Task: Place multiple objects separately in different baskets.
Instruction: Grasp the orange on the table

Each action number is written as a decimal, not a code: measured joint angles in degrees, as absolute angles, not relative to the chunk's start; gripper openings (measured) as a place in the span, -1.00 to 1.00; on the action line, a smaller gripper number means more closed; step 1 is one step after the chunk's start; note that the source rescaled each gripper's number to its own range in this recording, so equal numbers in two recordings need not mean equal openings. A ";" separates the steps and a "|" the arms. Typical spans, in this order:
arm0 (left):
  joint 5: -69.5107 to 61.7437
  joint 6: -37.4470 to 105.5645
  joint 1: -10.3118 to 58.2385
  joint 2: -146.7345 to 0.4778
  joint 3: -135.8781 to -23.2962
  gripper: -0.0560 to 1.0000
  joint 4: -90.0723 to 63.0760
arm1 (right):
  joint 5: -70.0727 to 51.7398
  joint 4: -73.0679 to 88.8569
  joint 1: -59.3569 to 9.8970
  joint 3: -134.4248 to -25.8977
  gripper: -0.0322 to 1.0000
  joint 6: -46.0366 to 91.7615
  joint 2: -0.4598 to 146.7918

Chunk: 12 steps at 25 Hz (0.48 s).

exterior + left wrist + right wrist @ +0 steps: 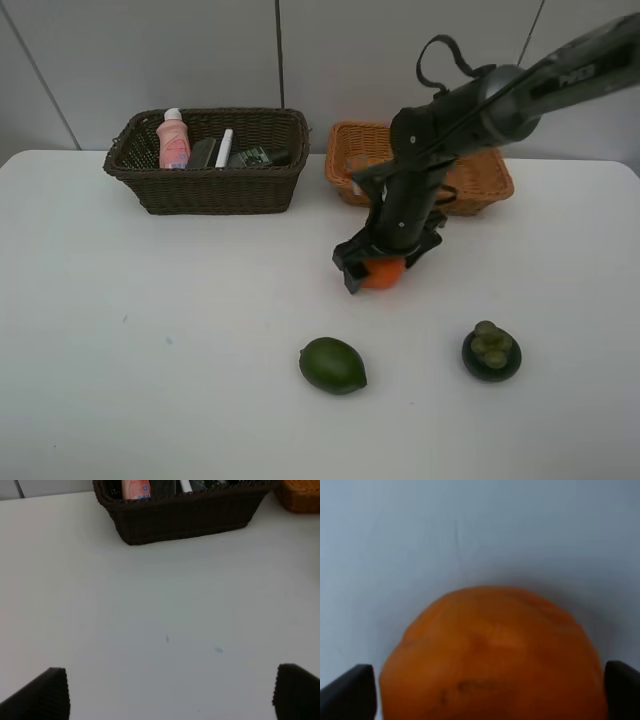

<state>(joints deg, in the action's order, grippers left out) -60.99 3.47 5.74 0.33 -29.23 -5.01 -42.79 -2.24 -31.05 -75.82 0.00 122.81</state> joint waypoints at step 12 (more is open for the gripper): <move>-60.99 3.47 5.74 0.33 -29.23 1.00 -5.01 | -42.27 -3.68 -30.99 -76.38 -0.26 0.00 123.53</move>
<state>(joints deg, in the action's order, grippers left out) -60.99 3.47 5.74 0.33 -29.23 -5.01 -42.27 -3.68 -30.99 -76.38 0.00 123.53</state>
